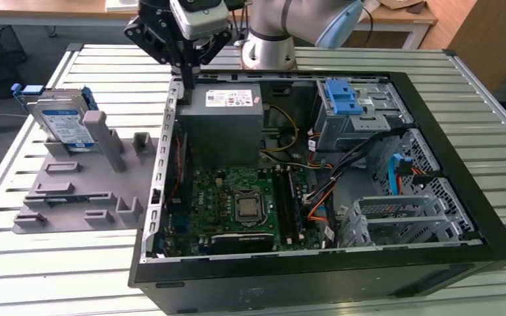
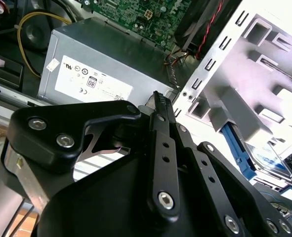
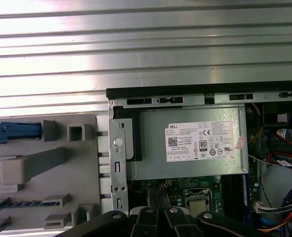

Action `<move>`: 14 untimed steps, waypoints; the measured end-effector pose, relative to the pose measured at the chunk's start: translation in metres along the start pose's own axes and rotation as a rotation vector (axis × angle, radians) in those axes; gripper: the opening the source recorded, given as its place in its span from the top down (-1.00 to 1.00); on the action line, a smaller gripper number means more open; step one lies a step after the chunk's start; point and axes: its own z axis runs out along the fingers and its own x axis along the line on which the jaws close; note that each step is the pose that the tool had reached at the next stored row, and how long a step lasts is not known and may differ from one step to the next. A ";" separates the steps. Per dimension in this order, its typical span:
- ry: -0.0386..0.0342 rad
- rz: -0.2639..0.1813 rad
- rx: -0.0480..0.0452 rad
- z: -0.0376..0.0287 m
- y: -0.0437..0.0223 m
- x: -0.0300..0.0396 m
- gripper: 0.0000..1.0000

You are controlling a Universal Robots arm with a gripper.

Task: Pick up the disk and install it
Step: 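Reach for the disk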

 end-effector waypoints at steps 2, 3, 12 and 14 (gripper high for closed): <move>0.0000 0.000 0.0000 0.0001 0.0000 0.0008 0.79; 0.0000 0.000 0.0000 0.0002 -0.0001 0.0011 0.79; 0.0000 0.000 0.0000 0.0006 -0.0003 0.0042 0.79; 0.0000 0.000 0.0000 0.0007 -0.0004 0.0049 0.79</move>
